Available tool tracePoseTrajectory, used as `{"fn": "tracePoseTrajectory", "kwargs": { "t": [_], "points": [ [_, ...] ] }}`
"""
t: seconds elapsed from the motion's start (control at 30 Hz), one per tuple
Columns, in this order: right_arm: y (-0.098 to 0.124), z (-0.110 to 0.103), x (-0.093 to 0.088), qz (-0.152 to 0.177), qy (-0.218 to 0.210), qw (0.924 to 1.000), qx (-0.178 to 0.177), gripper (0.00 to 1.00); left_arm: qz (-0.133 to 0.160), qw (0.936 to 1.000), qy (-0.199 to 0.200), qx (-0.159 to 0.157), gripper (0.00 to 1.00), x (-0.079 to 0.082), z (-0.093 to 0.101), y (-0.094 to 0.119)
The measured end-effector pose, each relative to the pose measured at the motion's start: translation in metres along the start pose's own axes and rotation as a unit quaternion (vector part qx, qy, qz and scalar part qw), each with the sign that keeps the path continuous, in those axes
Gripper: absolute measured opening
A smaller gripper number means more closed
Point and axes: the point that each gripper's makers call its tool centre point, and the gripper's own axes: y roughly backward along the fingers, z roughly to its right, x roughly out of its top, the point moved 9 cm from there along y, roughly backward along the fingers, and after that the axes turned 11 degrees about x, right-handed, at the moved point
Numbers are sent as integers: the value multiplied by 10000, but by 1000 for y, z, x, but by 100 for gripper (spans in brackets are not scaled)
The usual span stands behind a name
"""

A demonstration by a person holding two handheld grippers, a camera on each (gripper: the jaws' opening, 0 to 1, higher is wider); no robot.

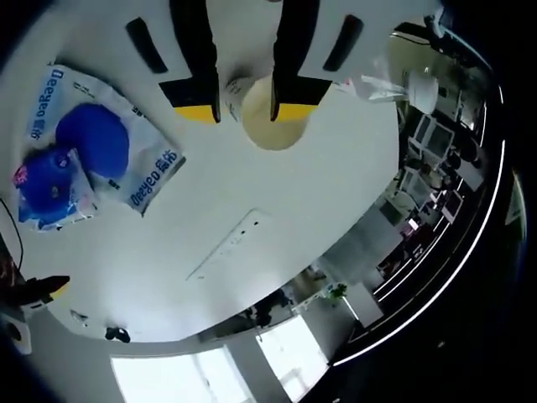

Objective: Arrange the tabletop items into an orderly group along one side of the table until the central work area is clear of visible clutter.

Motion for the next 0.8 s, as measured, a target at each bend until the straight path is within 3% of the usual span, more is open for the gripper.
{"fn": "tracePoseTrajectory", "kwargs": {
  "t": [0.23, 0.8],
  "points": [
    [1, -2, 9, 76, 87, 9999, 27, 100, 77, 10000, 32, 9, 26, 1, -4, 7],
    [11, -11, 30, 223, 361, 9991, 48, 100, 373, 9989, 258, 132, 40, 27, -13, 41]
  ]
}}
